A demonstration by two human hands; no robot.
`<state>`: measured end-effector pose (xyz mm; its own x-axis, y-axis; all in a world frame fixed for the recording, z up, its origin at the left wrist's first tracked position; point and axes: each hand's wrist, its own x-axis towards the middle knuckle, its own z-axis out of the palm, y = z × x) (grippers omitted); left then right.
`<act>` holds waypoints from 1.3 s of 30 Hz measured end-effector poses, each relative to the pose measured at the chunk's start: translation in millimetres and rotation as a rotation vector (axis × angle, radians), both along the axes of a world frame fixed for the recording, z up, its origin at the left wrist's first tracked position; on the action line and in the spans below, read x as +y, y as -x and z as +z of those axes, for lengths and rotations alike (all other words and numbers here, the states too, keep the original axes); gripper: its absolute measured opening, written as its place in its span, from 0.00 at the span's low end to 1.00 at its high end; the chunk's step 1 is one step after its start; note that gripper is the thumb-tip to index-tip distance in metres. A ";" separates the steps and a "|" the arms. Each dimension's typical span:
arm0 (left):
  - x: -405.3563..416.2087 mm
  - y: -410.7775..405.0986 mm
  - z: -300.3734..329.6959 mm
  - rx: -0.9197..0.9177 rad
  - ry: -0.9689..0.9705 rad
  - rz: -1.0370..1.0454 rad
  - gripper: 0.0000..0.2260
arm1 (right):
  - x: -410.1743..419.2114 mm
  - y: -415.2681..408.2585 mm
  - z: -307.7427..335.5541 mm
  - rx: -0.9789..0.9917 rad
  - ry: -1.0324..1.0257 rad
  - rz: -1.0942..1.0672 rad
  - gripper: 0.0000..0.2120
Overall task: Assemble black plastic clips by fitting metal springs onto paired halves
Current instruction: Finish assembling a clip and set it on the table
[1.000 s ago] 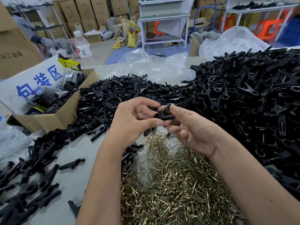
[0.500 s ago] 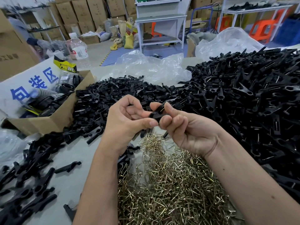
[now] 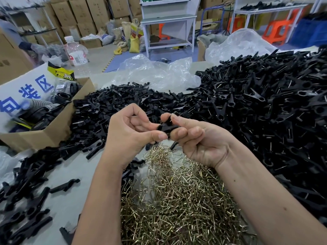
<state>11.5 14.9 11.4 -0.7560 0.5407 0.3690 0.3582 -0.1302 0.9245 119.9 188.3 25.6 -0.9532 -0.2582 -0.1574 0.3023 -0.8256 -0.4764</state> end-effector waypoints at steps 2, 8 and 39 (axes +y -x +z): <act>-0.1 -0.1 1.7 0.015 0.009 -0.002 0.25 | 0.6 0.1 -0.9 -0.004 0.003 0.004 0.09; -4.9 4.9 3.3 -0.020 0.085 -0.015 0.24 | -1.1 0.0 4.1 0.085 -0.220 -0.097 0.09; 0.4 14.2 -17.2 0.139 0.508 0.405 0.13 | -18.3 13.3 -40.1 0.355 -2.249 -0.406 0.09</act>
